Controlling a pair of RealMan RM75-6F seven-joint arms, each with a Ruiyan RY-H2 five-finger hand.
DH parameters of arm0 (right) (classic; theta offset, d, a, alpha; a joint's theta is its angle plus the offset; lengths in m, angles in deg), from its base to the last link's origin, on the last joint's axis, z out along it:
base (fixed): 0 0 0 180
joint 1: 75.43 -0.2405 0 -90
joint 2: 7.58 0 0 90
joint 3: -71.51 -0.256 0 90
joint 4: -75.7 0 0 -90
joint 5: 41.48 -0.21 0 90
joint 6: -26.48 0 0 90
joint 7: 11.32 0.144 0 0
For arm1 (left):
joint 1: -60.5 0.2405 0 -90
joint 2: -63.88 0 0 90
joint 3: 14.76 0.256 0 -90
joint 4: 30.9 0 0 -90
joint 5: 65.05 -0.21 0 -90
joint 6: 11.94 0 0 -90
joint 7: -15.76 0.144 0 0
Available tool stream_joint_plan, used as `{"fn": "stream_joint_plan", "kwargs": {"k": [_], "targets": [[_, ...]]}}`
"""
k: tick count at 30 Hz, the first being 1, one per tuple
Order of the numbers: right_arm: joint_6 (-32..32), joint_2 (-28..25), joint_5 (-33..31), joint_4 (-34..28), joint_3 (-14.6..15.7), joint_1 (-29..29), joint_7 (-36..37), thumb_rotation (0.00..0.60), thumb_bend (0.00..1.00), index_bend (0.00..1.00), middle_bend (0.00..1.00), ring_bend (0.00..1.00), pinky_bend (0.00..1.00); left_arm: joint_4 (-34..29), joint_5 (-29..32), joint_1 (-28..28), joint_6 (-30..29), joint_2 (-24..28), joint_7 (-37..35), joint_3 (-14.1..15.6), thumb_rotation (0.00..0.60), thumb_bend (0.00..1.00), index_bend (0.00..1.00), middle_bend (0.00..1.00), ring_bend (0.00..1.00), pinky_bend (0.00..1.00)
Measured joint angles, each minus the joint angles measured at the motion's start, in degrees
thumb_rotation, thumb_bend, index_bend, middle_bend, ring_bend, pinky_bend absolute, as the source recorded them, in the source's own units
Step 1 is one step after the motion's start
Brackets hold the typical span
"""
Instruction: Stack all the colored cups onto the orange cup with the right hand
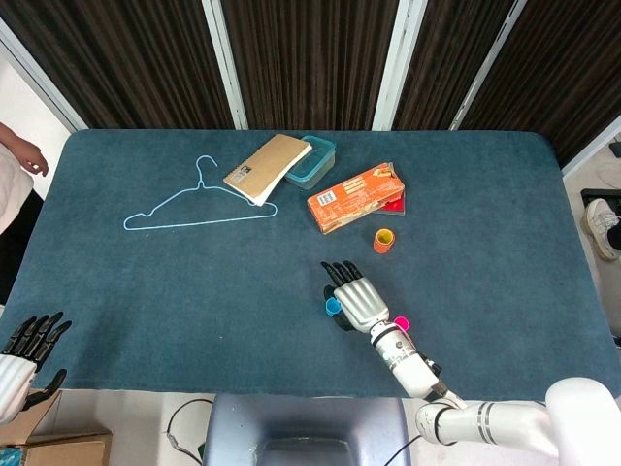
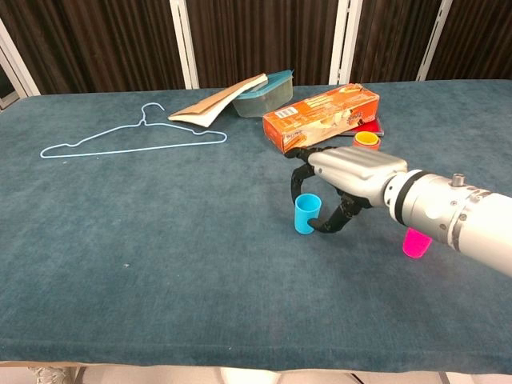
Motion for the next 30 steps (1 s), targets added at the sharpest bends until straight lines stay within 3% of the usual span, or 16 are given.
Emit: {"fn": "stream_joint_plan", "kwargs": {"k": [5, 9, 15, 21, 30], "targets": [[3.9, -0.3, 1.1, -0.1, -1.9, 0.6, 1.3, 0.600, 0.48, 0.64, 0.04, 0.00, 0.09, 0.1, -0.1, 0.1, -0.2, 0.0, 0.0, 0.1, 0.600, 0.39, 0.00, 0.00, 0.00, 0.08], [8.4, -0.8, 1.2, 2.0, -6.5, 0.8, 2.4, 0.600, 0.48, 0.64, 0.04, 0.00, 0.09, 0.1, -0.2, 0.2, -0.4, -0.1, 0.1, 0.1, 0.600, 0.39, 0.00, 0.00, 0.00, 0.08], [8.2, -1.2, -4.2, 9.1, -12.7, -1.0, 1.5, 0.600, 0.49, 0.64, 0.05, 0.00, 0.09, 0.1, -0.4, 0.0, 0.1, -0.4, 1.0, 0.3, 0.600, 0.39, 0.00, 0.00, 0.00, 0.08], [5.3, 0.0, -10.1, 15.6, -14.0, -3.0, -1.7, 0.600, 0.49, 0.64, 0.05, 0.00, 0.09, -0.2, -0.3, -0.2, 0.6, -0.4, 1.5, 0.3, 0.600, 0.39, 0.00, 0.00, 0.00, 0.08], [2.8, 2.9, -11.1, 20.8, -12.9, -4.5, -1.5, 0.600, 0.49, 0.62, 0.05, 0.00, 0.09, -0.1, -0.1, -0.2, 0.6, -0.4, 1.2, 0.1, 0.600, 0.39, 0.00, 0.00, 0.00, 0.08]]}}
